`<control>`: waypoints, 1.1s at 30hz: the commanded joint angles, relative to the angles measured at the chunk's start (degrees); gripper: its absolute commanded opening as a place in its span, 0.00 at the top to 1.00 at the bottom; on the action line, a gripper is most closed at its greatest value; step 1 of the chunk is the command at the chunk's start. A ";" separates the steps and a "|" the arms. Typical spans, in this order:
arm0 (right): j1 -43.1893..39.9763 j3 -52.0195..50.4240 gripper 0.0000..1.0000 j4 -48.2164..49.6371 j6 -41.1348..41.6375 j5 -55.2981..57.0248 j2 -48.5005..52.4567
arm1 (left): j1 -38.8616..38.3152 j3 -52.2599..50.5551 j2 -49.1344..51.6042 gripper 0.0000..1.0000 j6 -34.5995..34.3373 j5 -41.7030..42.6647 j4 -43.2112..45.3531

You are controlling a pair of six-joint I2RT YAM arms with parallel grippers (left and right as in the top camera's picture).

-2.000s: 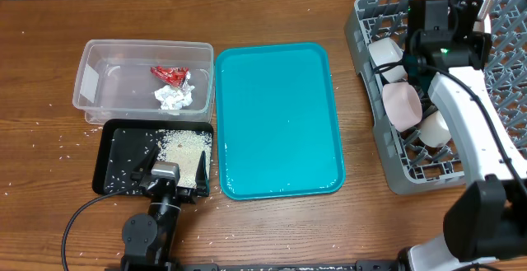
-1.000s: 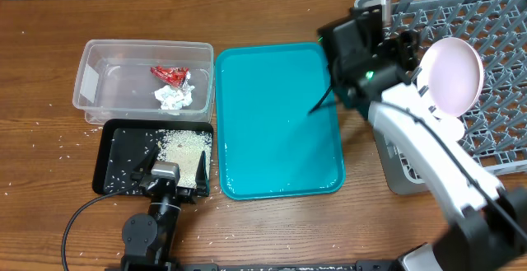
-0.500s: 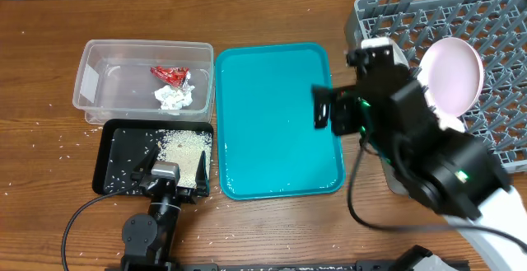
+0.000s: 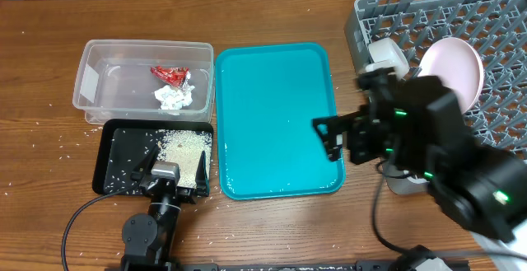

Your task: Sort waste into correct bins and load items into the dishwasher

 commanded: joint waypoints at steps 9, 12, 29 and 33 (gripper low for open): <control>-9.97 -10.97 0.00 16.76 -16.70 -1.14 -18.80 | 0.37 -0.22 -0.61 0.00 0.90 0.63 -0.07; -12.07 -19.89 0.00 21.68 -16.72 -1.51 -23.82 | 0.37 -0.22 -0.61 0.00 0.90 0.63 -0.07; -19.04 -71.19 0.00 48.26 -16.02 -1.79 -60.54 | 0.37 -0.22 -0.61 0.00 0.90 0.63 -0.07; -20.26 -76.02 0.00 50.25 -16.04 -1.75 -62.97 | 0.37 -0.22 -0.61 0.00 0.90 0.61 -0.07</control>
